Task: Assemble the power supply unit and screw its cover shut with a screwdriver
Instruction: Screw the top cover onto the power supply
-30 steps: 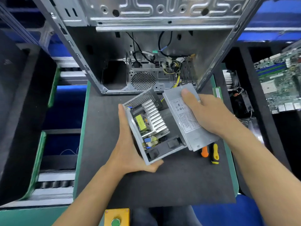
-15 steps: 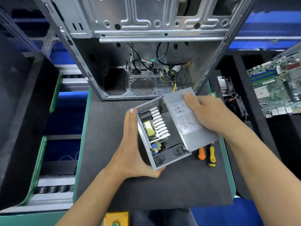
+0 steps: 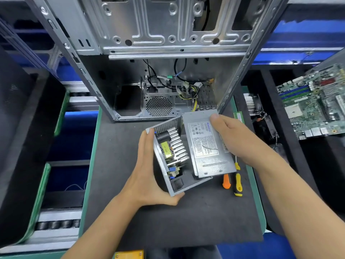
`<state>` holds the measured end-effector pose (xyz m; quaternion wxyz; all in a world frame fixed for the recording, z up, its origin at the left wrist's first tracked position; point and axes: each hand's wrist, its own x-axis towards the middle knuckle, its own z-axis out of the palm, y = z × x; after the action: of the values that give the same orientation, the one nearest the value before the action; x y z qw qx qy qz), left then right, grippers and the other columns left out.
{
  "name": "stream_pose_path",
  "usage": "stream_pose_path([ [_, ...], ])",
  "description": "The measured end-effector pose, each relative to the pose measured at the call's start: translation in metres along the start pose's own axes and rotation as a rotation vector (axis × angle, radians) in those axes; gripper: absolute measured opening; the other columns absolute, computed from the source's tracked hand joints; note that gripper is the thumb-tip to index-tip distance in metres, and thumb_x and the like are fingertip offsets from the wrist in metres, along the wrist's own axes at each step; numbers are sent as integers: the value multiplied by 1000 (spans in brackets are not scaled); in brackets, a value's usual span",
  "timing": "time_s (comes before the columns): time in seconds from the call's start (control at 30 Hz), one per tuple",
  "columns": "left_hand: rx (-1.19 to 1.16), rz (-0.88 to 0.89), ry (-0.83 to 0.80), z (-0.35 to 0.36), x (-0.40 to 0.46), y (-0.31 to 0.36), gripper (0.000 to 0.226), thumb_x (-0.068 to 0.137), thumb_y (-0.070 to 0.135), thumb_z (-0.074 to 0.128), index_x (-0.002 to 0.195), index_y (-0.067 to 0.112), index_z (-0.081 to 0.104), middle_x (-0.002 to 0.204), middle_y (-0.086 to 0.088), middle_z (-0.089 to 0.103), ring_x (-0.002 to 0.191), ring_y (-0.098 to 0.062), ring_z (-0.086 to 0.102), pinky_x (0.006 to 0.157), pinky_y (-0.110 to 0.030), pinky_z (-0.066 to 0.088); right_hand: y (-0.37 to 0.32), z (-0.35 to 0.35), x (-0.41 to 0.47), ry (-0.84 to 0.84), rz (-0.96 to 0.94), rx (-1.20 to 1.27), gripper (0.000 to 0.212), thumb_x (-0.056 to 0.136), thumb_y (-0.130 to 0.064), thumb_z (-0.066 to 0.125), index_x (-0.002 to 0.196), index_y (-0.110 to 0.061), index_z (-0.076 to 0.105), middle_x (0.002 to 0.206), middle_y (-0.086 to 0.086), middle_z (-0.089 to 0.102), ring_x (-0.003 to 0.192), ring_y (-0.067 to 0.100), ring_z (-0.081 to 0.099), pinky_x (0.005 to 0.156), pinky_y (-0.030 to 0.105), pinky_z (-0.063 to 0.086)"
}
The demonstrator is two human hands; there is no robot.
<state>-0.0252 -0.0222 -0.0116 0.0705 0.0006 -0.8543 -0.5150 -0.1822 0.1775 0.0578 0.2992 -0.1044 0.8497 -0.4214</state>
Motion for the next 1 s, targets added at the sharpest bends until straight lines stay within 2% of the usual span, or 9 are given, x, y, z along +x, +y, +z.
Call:
stream_pose_path([
  [0.07, -18, 7, -15, -2, 3, 2, 151, 50, 45, 91, 158, 29, -14, 166, -13, -1, 155, -33, 0, 125, -41, 14, -1, 1, 0, 9, -2, 4, 74, 93, -70, 31, 116, -4, 56, 120, 24, 61, 110, 42, 59, 101, 60, 45],
  [0.13, -31, 30, -31, -3, 5, 4, 151, 50, 44, 91, 158, 28, -13, 164, -15, 5, 154, -32, 8, 123, -29, 17, -2, 1, -1, 8, -6, 0, 75, 92, -70, 31, 113, -3, 56, 117, 25, 62, 107, 43, 61, 99, 60, 46],
  [0.2, -29, 38, -41, -3, 7, 5, 151, 50, 43, 91, 158, 28, -12, 163, -15, 7, 154, -30, 11, 121, -25, 18, -3, 1, -1, 22, -6, -12, 73, 93, -69, 31, 111, -2, 56, 114, 26, 63, 104, 42, 62, 96, 60, 48],
  [0.27, -4, 29, -39, -4, 7, 4, 151, 49, 45, 91, 158, 28, -12, 164, -14, 3, 155, -32, 6, 123, -29, 17, -3, 1, 0, 32, -11, -26, 69, 97, -65, 30, 110, -3, 56, 111, 25, 65, 102, 41, 63, 94, 59, 49],
  [0.37, 58, 22, -39, -6, 7, 1, 153, 47, 49, 90, 159, 25, -11, 166, -12, -1, 155, -35, -2, 122, -48, 15, 0, -1, 1, 59, -23, -56, 66, 100, -61, 30, 109, 0, 55, 109, 26, 64, 98, 40, 63, 90, 55, 50],
  [0.5, 94, 10, -33, -10, 7, 1, 154, 46, 51, 89, 159, 27, -12, 167, -6, -3, 155, -32, -5, 118, -45, 15, -1, -4, 1, 73, -45, -106, 60, 101, -58, 30, 103, -6, 59, 104, 19, 67, 97, 33, 63, 91, 43, 50],
  [0.67, 78, -8, -39, -11, 8, 1, 154, 47, 48, 91, 159, 19, -10, 166, -12, 1, 154, -36, -1, 118, -65, 19, -5, -2, 3, 57, -54, -106, 61, 102, -56, 30, 107, -2, 57, 108, 22, 66, 100, 37, 62, 93, 50, 49],
  [0.87, 89, -32, -49, -14, 9, 4, 155, 46, 48, 91, 159, 20, -12, 167, -9, -1, 155, -32, -3, 121, -57, 16, -8, -4, 4, 46, -57, -130, 58, 102, -54, 30, 104, -5, 59, 104, 19, 68, 99, 35, 63, 92, 49, 49],
  [1.0, 93, -62, -74, -13, 13, 5, 158, 42, 44, 95, 159, 12, -7, 164, -14, 7, 155, -31, 6, 119, -58, 25, -12, 3, 3, 48, -86, -141, 57, 103, -51, 30, 102, 1, 56, 102, 24, 65, 95, 37, 61, 87, 50, 49],
])
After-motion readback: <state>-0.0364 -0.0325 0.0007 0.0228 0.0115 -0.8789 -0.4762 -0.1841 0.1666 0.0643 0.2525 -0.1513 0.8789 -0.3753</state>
